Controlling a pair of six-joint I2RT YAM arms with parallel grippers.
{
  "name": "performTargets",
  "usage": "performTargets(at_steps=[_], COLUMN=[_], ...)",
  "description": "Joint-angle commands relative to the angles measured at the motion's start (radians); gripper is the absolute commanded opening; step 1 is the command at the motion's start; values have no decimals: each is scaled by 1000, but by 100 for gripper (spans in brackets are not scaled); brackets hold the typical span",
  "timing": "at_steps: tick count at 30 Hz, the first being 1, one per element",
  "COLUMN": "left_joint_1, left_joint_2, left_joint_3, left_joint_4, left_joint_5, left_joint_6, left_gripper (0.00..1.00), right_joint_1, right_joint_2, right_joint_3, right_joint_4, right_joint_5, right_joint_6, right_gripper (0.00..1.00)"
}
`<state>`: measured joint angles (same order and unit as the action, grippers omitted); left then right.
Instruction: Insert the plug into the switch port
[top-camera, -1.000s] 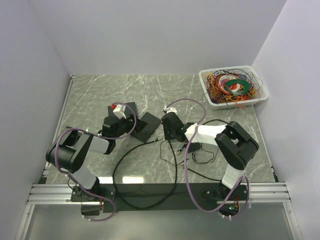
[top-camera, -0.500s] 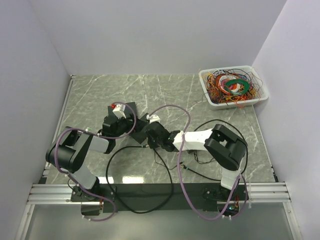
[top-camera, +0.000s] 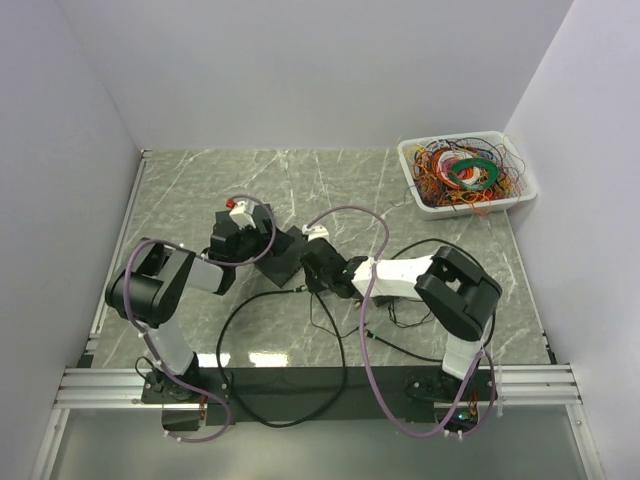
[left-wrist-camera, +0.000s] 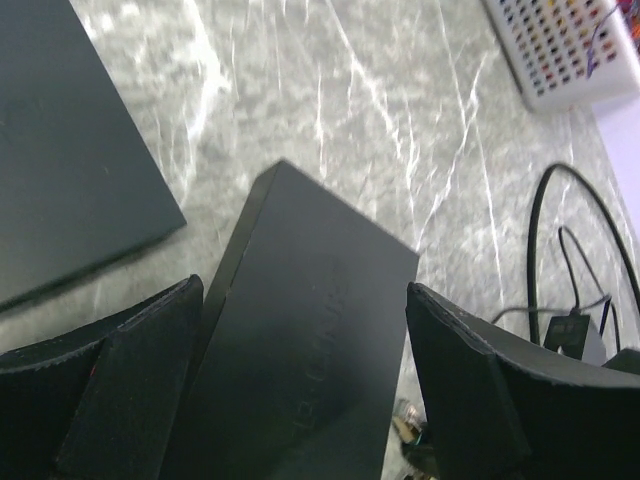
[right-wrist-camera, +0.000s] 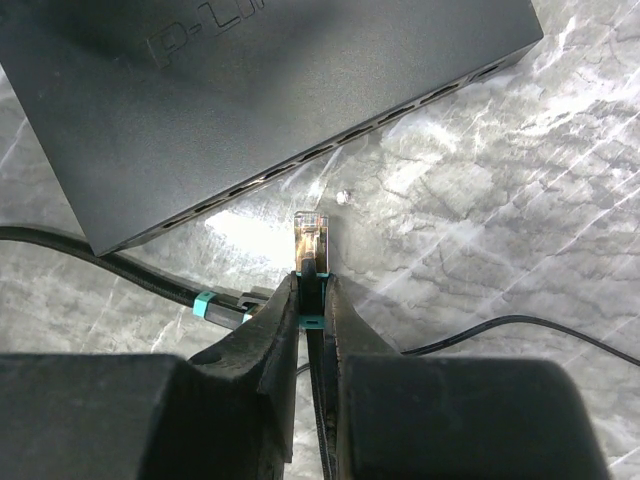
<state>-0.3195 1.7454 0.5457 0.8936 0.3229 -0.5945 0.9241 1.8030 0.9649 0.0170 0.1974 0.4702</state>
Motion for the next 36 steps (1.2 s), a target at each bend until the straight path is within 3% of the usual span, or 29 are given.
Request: performTargets(at_steps=[1, 10, 24, 36], left_joint_1=[3, 5, 3, 3], left_joint_2=[31, 74, 62, 98], left_joint_3=[23, 13, -6, -4], left_joint_4=[51, 148, 131, 143], left_joint_5=[74, 211, 140, 145], left_joint_6=[30, 48, 85, 99], left_gripper=[88, 84, 80, 75], right_joint_1=[-8, -19, -30, -33], right_joint_2=[33, 87, 139, 130], right_joint_3=[35, 120, 228, 297], right_joint_4=[-86, -132, -244, -302], right_joint_5=[8, -39, -177, -142], right_joint_6=[-25, -54, -90, -94], right_gripper=[0, 0, 0, 0])
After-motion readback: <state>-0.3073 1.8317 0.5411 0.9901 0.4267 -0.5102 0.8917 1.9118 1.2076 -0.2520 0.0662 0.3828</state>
